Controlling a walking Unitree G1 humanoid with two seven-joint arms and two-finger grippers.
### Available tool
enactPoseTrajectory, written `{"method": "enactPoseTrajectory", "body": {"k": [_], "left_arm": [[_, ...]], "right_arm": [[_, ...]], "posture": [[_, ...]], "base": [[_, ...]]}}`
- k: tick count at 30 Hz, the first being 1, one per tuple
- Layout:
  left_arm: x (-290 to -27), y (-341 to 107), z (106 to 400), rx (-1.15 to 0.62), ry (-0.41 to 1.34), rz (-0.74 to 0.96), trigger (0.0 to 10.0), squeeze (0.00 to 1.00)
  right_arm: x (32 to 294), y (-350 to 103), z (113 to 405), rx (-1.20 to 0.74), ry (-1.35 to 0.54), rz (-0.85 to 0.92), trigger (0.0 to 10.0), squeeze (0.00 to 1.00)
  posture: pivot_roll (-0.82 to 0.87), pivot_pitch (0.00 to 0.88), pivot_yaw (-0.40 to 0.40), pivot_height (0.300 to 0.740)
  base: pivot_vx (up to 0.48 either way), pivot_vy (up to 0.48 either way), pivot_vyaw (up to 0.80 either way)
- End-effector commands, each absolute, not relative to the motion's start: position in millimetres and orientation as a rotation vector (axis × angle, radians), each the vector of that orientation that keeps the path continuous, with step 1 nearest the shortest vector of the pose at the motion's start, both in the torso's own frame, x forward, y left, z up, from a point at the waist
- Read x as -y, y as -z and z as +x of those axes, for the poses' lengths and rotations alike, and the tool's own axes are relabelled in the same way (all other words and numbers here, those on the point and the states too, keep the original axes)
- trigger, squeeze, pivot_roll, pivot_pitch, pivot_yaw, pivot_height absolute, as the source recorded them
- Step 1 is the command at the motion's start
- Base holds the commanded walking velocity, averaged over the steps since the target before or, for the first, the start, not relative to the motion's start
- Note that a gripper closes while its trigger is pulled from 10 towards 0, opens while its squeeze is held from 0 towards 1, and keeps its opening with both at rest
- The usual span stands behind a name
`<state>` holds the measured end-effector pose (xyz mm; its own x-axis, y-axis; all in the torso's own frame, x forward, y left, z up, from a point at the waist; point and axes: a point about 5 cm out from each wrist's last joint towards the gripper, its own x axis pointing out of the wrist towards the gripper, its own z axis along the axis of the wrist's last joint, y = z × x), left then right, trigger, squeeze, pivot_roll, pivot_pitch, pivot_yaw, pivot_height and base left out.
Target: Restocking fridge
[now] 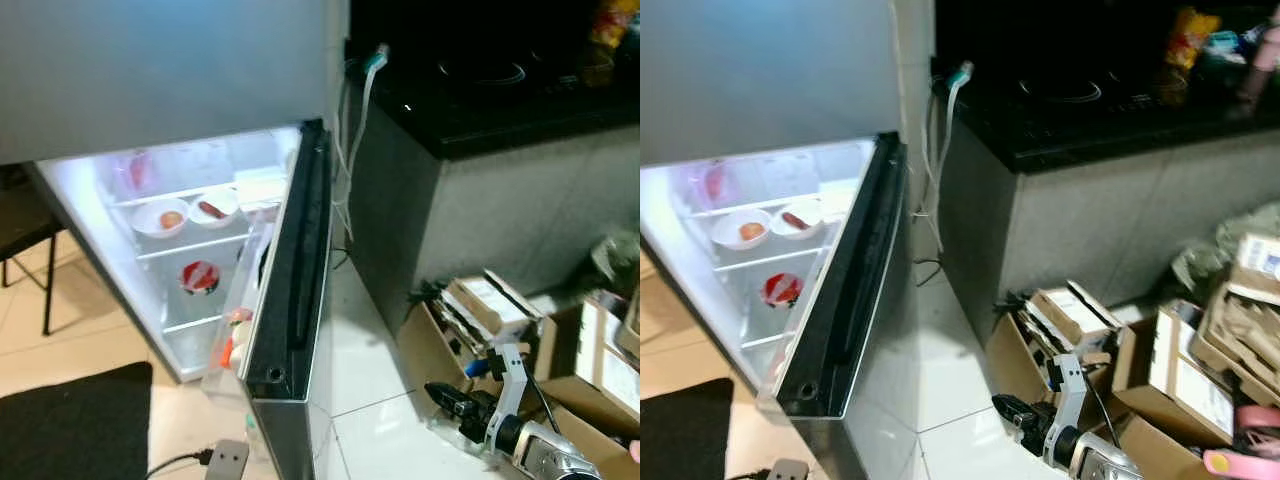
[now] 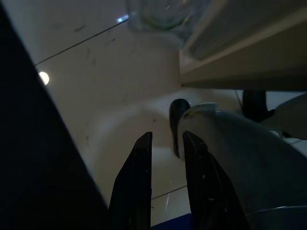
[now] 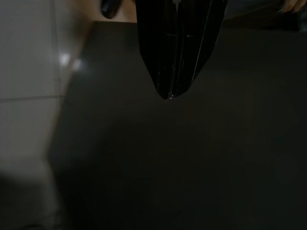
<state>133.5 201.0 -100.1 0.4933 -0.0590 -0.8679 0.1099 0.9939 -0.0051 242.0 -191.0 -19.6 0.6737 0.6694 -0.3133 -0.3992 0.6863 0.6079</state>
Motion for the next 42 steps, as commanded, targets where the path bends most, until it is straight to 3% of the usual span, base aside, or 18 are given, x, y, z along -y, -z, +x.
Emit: {"method": "enactPoseTrajectory", "body": {"k": [1,26,42], "left_arm": [[-204,102,126,-1.077,0.103,0.067,10.0,0.0],[-203,103,124,-1.088,0.1,0.074,10.0,0.0],[-205,103,123,-1.095,0.103,0.084,10.0,0.0]], "right_arm": [[184,20,241,-0.566,-0.688,0.54,10.0,0.0],[169,19,242,-0.588,-0.793,0.496,10.0,0.0],[153,2,260,-0.502,-0.898,0.445,10.0,0.0]], "posture": [[-0.01,0.0,-0.019,0.74],[-0.01,0.0,-0.019,0.74],[-0.01,0.0,-0.016,0.74]], "base": [[0.0,0.0,0.79],[0.0,0.0,0.78],[0.0,0.0,0.76]]}}
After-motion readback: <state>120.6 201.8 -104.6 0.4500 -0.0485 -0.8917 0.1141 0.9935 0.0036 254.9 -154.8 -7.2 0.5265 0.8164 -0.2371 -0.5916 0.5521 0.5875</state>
